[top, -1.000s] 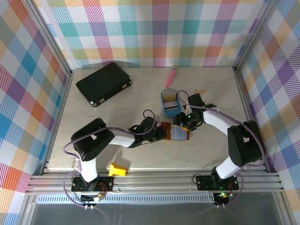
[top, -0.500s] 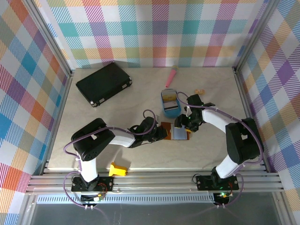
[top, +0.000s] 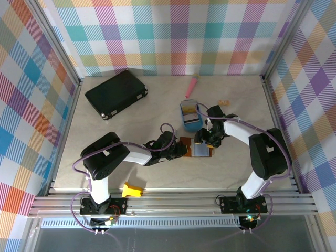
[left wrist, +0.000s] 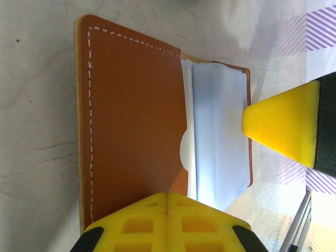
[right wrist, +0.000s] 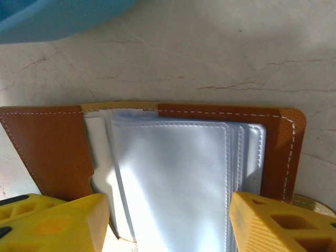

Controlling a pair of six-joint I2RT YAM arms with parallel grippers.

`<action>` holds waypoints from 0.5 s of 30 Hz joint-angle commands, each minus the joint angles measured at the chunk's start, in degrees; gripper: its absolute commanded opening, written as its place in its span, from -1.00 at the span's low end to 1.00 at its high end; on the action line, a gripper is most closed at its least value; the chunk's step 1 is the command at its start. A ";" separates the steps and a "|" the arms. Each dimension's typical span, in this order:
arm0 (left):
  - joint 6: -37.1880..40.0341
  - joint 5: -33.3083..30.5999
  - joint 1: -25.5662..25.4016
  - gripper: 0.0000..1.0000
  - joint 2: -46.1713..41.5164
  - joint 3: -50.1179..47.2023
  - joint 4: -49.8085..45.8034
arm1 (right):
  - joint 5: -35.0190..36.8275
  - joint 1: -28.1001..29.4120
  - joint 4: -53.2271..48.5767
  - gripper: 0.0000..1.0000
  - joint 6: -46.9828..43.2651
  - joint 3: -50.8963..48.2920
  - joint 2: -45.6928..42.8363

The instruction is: Put the credit cards into the card holder

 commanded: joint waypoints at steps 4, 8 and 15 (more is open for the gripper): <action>0.16 0.49 0.62 -0.92 1.18 -0.40 0.57 | 0.16 0.85 -1.48 0.25 -1.18 0.74 1.82; 0.13 0.56 0.63 -0.92 1.30 -0.35 0.70 | -1.90 0.98 -0.46 0.25 -0.86 0.12 2.43; 0.04 0.49 0.56 -0.92 1.49 -0.24 0.79 | -6.92 1.12 1.44 0.26 -0.70 0.27 3.37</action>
